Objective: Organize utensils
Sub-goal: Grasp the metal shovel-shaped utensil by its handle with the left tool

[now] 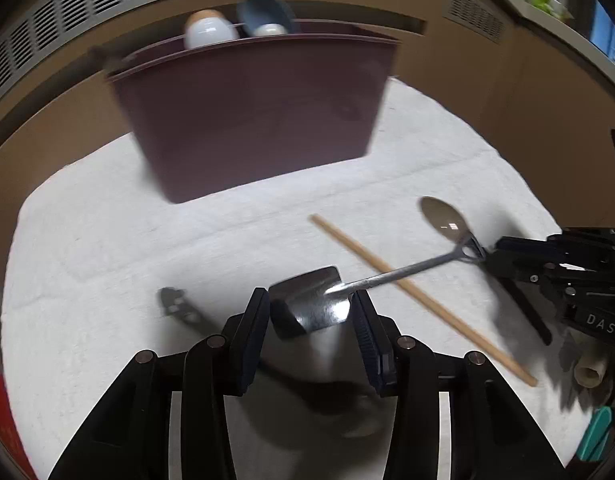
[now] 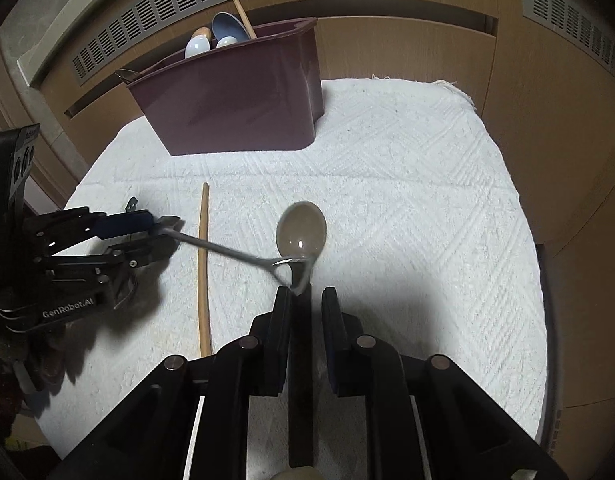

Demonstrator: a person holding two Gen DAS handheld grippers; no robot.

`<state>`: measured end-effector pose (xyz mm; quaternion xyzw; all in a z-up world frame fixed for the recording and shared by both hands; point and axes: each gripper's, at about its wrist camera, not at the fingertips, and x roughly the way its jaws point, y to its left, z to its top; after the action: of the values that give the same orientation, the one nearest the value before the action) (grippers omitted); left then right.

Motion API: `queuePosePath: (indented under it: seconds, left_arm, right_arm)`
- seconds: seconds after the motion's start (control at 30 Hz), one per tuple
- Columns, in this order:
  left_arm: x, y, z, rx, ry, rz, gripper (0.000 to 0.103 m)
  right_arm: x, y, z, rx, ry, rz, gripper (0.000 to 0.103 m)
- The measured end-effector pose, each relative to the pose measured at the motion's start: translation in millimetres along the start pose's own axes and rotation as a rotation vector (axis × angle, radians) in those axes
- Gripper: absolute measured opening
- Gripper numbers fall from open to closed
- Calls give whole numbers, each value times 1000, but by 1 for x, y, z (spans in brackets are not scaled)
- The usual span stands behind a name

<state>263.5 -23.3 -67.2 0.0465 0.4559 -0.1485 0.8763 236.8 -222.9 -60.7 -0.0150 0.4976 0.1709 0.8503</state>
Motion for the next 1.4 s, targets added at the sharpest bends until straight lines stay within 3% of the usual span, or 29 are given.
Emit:
queuePosePath:
  seconds: [0.27, 0.57, 0.73, 0.93, 1.2, 1.4]
  left_arm:
    - [-9, 63, -8, -144, -12, 73, 45]
    - [-34, 87, -12, -269, -36, 24, 44]
    - [-38, 69, -3, -295, -48, -45, 45]
    - [-18, 33, 16, -315, -5, -201, 44]
    - [16, 12, 28, -303, 63, -230, 44]
    - [5, 17, 10, -265, 70, -239, 44]
  right_arm:
    - [25, 19, 26, -52, -2, -81, 20]
    - [42, 33, 45, -80, -28, -111, 24]
    - [31, 31, 29, -69, -27, -95, 23]
    - [13, 34, -1, -81, -41, -93, 24]
    - [3, 27, -16, -40, -73, -70, 24]
    - [4, 32, -16, -52, -76, -86, 24]
